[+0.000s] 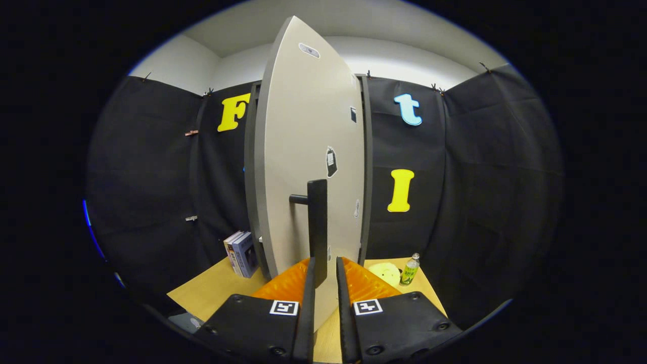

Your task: Open the shoe cabinet door, grab the shoes and put them into the shoe cabinet, then close the shoe cabinet door.

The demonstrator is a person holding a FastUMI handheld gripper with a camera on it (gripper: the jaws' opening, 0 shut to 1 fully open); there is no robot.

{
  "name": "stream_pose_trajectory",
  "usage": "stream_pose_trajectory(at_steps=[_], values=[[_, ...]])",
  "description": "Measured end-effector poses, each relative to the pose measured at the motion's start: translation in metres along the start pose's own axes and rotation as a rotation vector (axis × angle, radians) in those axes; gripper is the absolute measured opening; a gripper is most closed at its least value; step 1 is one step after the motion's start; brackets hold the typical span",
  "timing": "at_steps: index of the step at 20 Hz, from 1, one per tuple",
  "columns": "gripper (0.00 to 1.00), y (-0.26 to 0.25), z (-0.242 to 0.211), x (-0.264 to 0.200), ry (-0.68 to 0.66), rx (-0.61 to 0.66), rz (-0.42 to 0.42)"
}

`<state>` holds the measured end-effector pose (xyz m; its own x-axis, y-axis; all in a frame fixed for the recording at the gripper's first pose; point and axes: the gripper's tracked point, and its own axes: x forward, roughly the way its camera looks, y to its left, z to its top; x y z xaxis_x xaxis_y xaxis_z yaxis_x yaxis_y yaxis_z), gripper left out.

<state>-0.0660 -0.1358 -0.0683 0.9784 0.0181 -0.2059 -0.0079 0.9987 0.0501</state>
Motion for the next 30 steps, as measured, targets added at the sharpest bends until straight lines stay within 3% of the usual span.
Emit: stream_pose_trajectory(at_steps=[12,17,21,30], values=[[0.25,0.005,0.010,-0.033,-0.032,-0.001,0.037],[0.25,0.004,-0.010,-0.031,0.001,-0.004,0.036],[0.25,0.028,-0.057,-0.004,0.112,-0.004,0.062],[0.26,0.083,-0.234,0.049,0.520,0.008,0.039]])
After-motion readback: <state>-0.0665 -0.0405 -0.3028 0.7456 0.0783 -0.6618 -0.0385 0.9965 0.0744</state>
